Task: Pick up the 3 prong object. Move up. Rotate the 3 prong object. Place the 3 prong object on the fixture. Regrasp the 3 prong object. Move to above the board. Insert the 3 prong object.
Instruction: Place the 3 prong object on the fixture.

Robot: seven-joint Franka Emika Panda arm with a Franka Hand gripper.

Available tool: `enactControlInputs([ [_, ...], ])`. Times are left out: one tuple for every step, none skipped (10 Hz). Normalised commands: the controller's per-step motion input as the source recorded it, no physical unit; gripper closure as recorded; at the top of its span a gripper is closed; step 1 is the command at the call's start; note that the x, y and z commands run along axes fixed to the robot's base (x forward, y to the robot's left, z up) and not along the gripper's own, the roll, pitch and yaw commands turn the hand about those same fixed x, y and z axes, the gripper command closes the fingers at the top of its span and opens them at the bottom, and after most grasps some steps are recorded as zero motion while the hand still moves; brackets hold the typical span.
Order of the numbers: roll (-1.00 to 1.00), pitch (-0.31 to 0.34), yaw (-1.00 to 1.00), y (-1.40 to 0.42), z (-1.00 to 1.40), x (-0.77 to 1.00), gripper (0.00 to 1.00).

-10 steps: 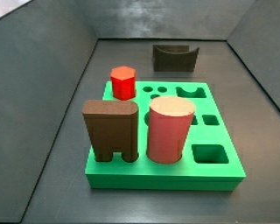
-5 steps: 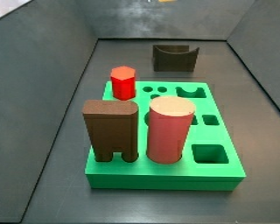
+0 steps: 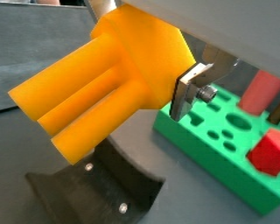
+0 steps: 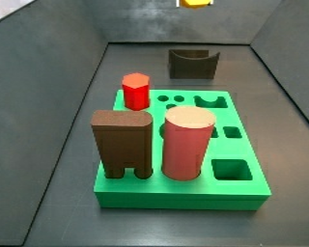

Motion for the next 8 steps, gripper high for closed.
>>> enactControlInputs([
  [-1.00,0.193,-0.12,0.04,-0.01,0.18,1.00],
  [-0.85,0.173,-0.13,0.04,-0.01,0.09,1.00],
  [-0.60,0.107,-0.14,0.04,-0.01,0.04,1.00],
  [-0.48,0.079,-0.14,0.04,-0.01,0.04,1.00],
  [-0.23,0.044,-0.13,0.02,0.00,0.06,1.00],
  [-1.00,0.168,-0.08,0.13,-1.00,0.13,1.00],
  [-1.00,0.154,-0.09,0.14,-1.00,0.13,1.00],
  [-1.00,0.172,-0.11,0.14,-1.00,0.14,1.00],
])
